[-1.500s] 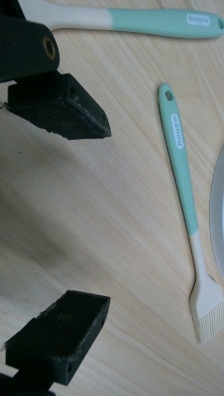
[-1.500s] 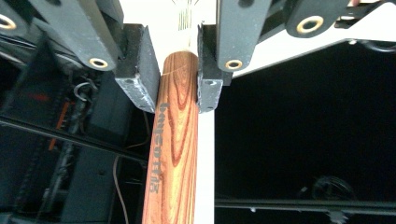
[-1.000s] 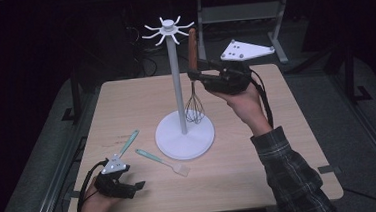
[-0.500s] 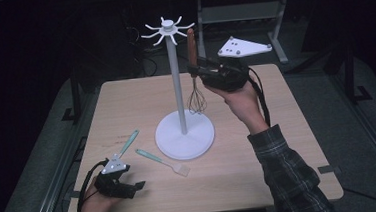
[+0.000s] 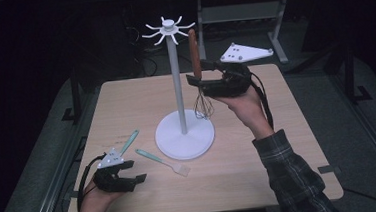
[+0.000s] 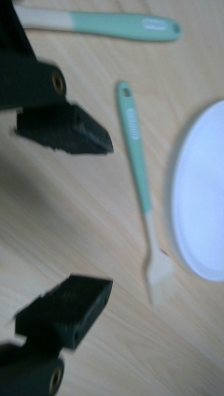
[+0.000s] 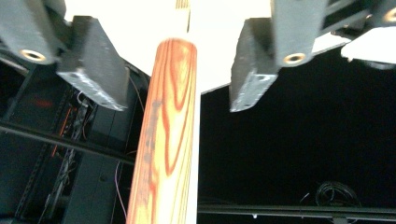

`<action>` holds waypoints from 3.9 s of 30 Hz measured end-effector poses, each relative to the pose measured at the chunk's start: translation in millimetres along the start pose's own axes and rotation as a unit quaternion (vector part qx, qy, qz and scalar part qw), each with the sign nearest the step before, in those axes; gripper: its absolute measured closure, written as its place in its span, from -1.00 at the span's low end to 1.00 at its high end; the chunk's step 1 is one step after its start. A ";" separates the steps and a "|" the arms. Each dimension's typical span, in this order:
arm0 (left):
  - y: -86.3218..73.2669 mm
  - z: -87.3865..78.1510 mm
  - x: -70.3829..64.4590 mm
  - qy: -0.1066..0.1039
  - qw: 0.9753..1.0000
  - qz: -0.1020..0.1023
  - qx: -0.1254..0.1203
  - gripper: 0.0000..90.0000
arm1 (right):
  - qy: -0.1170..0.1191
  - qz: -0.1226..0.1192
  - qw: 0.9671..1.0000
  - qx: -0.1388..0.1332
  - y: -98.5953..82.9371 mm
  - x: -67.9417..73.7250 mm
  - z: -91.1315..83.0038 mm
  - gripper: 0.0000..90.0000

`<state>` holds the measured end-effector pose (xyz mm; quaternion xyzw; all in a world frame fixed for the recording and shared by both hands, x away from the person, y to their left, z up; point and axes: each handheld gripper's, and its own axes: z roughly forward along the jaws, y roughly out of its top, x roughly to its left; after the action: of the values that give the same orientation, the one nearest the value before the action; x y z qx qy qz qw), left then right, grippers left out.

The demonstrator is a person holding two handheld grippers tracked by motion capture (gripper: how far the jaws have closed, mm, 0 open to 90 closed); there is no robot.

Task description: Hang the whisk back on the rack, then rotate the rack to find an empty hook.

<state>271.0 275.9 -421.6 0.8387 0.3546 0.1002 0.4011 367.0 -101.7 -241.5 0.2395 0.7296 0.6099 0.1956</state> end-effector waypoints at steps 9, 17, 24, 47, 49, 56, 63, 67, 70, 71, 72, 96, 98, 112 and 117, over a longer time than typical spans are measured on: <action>39.1 -15.1 -0.2 -0.044 0.999 -0.022 -0.021 0.87 | 0.012 0.019 0.999 0.046 -27.8 -5.2 -18.9 -0.53; 82.8 -35.5 -0.8 -0.049 0.998 0.004 -0.023 0.99 | 0.012 0.053 0.995 0.082 -65.1 -14.5 -41.6 -0.67; 121.3 -51.4 -0.3 -0.059 0.997 0.010 -0.038 0.99 | 0.004 0.076 0.991 0.111 -103.0 -19.8 -56.2 -0.69; 267.9 -100.1 -16.9 -0.063 0.991 0.083 -0.090 1.00 | -0.024 0.112 0.966 0.233 -209.7 -8.6 -82.3 -0.69; 277.4 -103.4 -16.9 -0.061 0.990 0.085 -0.094 1.00 | -0.024 0.113 0.964 0.240 -213.6 -6.3 -81.7 -0.69; 305.5 -111.7 -15.4 -0.050 0.989 0.091 -0.109 1.00 | -0.026 0.110 0.961 0.253 -221.4 -1.1 -81.4 -0.69; 324.7 -112.4 -14.1 -0.033 0.988 0.092 -0.119 1.00 | -0.032 0.116 0.960 0.252 -222.0 -1.8 -81.7 -0.69; 330.1 -109.1 -12.2 -0.016 0.989 0.092 -0.115 1.00 | -0.030 0.114 0.960 0.254 -222.2 -1.3 -81.5 -0.69; 332.5 -107.3 -9.1 -0.004 0.989 0.090 -0.115 1.00 | -0.030 0.114 0.960 0.253 -221.8 -1.1 -81.6 -0.69; 333.4 -106.6 -7.3 -0.003 0.989 0.089 -0.117 1.00 | -0.030 0.114 0.960 0.254 -221.9 -1.1 -81.5 -0.69; 334.4 -105.8 -5.6 -0.001 0.989 0.088 -0.117 1.00 | -0.031 0.115 0.960 0.254 -222.0 -1.2 -81.4 -0.69; 323.2 -124.5 -27.0 -0.033 0.986 0.102 -0.131 1.00 | -0.031 0.110 0.961 0.252 -221.5 -1.8 -80.8 -0.69; 322.6 -118.3 -29.0 -0.035 0.986 0.102 -0.124 1.00 | -0.031 0.112 0.961 0.252 -221.5 -1.9 -81.1 -0.69; 327.8 -106.5 -7.7 0.006 0.989 0.085 -0.124 1.00 | -0.032 0.115 0.961 0.251 -221.9 -2.0 -81.5 -0.69; 328.7 -104.2 0.4 0.006 0.989 0.078 -0.128 1.00 | -0.031 0.115 0.960 0.252 -222.0 -2.3 -81.2 -0.69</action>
<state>393.2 198.6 -108.5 0.8050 0.2747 0.1812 0.4937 297.3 -199.0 -445.3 0.3820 0.8209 0.4170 0.0798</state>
